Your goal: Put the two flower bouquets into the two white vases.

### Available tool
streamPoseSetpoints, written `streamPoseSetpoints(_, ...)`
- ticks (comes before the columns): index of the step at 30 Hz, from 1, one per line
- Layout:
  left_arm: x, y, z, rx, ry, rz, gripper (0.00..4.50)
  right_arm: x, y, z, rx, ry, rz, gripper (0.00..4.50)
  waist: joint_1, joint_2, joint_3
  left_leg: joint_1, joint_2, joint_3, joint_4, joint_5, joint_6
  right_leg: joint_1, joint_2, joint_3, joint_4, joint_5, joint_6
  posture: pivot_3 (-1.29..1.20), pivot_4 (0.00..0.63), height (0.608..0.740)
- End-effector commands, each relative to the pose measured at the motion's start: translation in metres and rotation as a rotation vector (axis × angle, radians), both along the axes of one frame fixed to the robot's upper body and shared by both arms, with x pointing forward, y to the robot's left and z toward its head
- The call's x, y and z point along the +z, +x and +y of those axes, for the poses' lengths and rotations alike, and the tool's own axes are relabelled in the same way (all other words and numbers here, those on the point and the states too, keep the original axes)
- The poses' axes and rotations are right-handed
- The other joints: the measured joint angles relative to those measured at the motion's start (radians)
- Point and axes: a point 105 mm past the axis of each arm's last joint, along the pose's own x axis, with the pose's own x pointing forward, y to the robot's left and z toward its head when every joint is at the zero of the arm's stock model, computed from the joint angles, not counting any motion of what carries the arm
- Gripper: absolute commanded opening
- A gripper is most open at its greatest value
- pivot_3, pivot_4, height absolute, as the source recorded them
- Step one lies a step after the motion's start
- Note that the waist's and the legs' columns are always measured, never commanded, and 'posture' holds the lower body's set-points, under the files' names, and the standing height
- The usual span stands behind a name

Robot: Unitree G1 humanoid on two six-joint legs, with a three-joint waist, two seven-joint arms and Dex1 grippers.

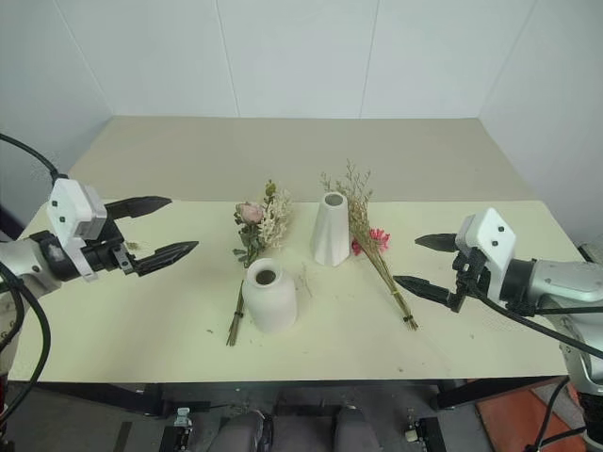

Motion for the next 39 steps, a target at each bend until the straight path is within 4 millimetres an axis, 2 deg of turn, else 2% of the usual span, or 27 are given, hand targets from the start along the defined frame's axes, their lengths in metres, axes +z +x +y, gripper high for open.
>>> streamPoseSetpoints(1,0.008,-0.001,-0.003,-0.025,0.015,-0.032,4.5,0.016,0.0,-0.003,-0.001,-0.015,-0.07,4.46,-0.001,0.0,0.0,0.0,0.0,0.0,0.0,0.0,0.0,0.0,0.0,0.0,0.0,0.0,0.0,0.0,0.15,0.74)
streamPoseSetpoints(10,0.006,-0.002,-0.005,-0.032,0.015,-0.031,4.5,0.013,0.0,-0.006,-0.015,-0.025,-0.068,4.46,0.0,0.0,0.0,0.0,0.0,0.0,0.0,0.0,0.0,0.0,0.0,0.0,0.0,0.0,0.0,0.0,0.15,0.74)
streamPoseSetpoints(14,0.013,-0.002,-0.004,-0.033,-0.024,-0.05,4.5,0.016,0.003,-0.008,-0.018,-0.024,-0.075,4.46,0.0,0.0,0.0,0.0,0.0,0.0,0.0,0.0,0.0,0.0,0.0,0.0,0.0,0.0,0.0,0.0,0.15,0.74)
streamPoseSetpoints(22,0.007,-0.003,-0.009,-0.066,0.001,-0.025,4.5,0.016,0.008,-0.008,-0.032,-0.02,-0.072,4.46,-0.001,0.0,0.0,0.0,0.0,0.0,0.0,0.0,0.0,0.0,0.0,0.0,0.0,0.0,0.0,0.0,0.15,0.74)
streamPoseSetpoints(26,0.01,0.0,-0.017,-0.126,0.01,-0.025,4.5,0.01,0.03,-0.008,-0.162,0.02,0.044,4.46,-0.002,0.0,0.0,0.0,0.0,0.0,0.0,0.0,0.0,0.0,0.0,0.0,0.0,0.0,0.0,0.0,0.15,0.74)
streamPoseSetpoints(31,0.02,0.008,-0.024,-0.197,0.003,-0.033,4.5,0.003,0.047,-0.008,-0.274,0.017,0.191,4.46,-0.001,0.0,0.0,0.0,0.0,0.0,0.0,0.0,0.0,-0.001,0.0,0.0,0.0,0.0,0.0,0.0,0.15,0.74)
streamPoseSetpoints(35,0.023,0.013,-0.031,-0.266,0.03,-0.028,4.5,0.001,0.057,-0.003,-0.31,-0.003,0.298,4.46,-0.001,0.0,0.0,-0.003,-0.001,0.0,0.0,0.0,0.0,-0.003,0.0,0.0,-0.001,0.0,0.0,0.0,0.15,0.74)
streamPoseSetpoints(39,0.024,0.016,-0.041,-0.344,0.046,-0.017,4.5,-0.012,0.063,0.001,-0.308,-0.067,0.415,4.46,-0.002,0.0,0.0,-0.003,-0.001,0.0,0.0,0.0,0.0,-0.003,0.0,0.0,-0.001,0.0,0.0,0.0,0.15,0.74)
